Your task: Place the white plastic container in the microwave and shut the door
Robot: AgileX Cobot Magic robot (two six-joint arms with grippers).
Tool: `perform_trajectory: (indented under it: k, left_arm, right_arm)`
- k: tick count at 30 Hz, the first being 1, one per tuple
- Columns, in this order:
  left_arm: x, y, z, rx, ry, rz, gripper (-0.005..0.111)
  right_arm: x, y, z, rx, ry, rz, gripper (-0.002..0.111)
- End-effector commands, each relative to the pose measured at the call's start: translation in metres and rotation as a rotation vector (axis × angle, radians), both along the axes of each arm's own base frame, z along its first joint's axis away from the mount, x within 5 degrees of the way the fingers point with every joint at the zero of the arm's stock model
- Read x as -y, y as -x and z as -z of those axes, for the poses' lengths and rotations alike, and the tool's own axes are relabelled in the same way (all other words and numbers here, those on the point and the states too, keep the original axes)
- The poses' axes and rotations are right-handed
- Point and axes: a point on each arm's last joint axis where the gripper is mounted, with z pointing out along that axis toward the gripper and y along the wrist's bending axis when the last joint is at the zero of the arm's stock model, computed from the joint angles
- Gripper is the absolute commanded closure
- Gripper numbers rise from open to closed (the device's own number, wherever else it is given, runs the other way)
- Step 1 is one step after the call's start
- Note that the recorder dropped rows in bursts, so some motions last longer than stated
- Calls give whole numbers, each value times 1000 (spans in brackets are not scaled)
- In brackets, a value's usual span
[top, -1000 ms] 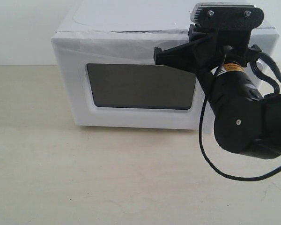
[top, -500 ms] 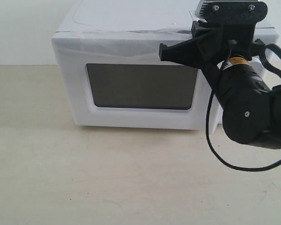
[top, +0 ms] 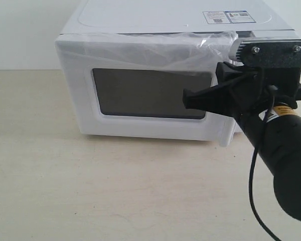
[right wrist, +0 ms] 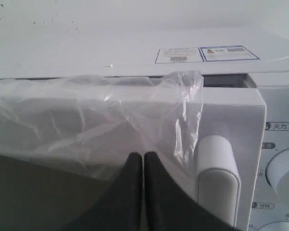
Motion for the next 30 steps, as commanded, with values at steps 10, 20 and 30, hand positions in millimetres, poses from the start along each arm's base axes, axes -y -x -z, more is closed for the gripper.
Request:
perform_trajectory:
  k: [10,20,30]
  left_arm:
    - [0,-1,1,3,-2,-2,102]
    - [0,-1,1,3,-2,-2,102]
    - [0,-1,1,3,-2,-2,102]
  right_arm:
    - [-6,-37,3,-24,-6,61,108]
    - [-11,-45,7,-26,17,55,108]
    - [-12,-56,-3,-12,-5,72,108]
